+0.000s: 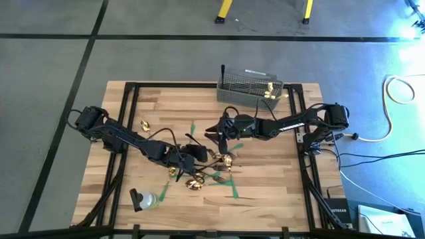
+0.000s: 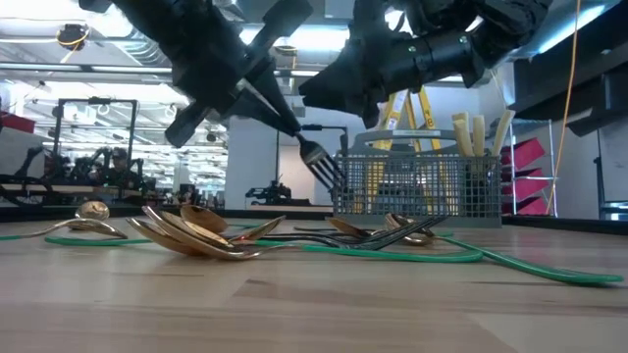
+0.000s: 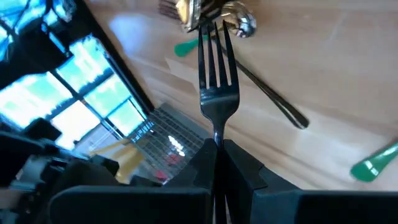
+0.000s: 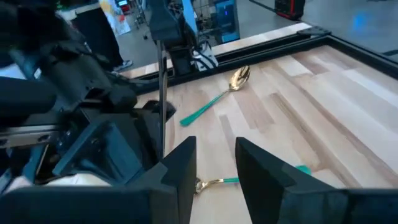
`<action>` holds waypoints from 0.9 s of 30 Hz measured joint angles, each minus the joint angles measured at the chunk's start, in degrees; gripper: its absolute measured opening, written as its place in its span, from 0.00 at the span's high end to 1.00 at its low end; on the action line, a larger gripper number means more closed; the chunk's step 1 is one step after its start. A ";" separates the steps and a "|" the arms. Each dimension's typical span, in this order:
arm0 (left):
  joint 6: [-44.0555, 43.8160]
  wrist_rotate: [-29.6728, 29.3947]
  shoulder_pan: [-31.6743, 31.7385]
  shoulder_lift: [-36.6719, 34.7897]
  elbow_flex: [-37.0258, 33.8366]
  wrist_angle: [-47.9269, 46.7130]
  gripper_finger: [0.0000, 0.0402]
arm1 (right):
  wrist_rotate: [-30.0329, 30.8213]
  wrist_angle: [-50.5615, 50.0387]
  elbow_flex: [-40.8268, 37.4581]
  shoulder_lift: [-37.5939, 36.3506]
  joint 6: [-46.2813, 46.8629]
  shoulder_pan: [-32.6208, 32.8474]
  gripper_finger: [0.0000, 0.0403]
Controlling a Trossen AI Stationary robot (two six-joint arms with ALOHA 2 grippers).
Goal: Sort silverware
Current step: Put the black fork into the gray organizer
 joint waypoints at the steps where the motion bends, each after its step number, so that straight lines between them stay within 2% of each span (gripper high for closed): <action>1: 1.44 0.03 0.10 0.00 0.00 -0.10 1.00 | -0.04 -0.38 0.00 0.00 -0.25 0.00 0.77; 11: 12.57 0.39 0.81 0.22 0.00 6.46 1.00 | -3.04 1.30 0.00 0.02 -1.20 0.00 0.77; 17: 13.29 0.56 0.81 0.22 0.00 5.94 1.00 | -3.06 3.59 0.00 0.02 -1.21 0.00 0.76; 20: 12.56 0.56 0.81 0.22 0.00 5.88 1.00 | -4.60 6.09 0.00 0.02 -0.10 0.10 0.70; 27: 12.42 0.56 0.81 0.22 0.00 5.89 1.00 | -3.51 6.10 0.00 0.02 -1.83 0.42 0.48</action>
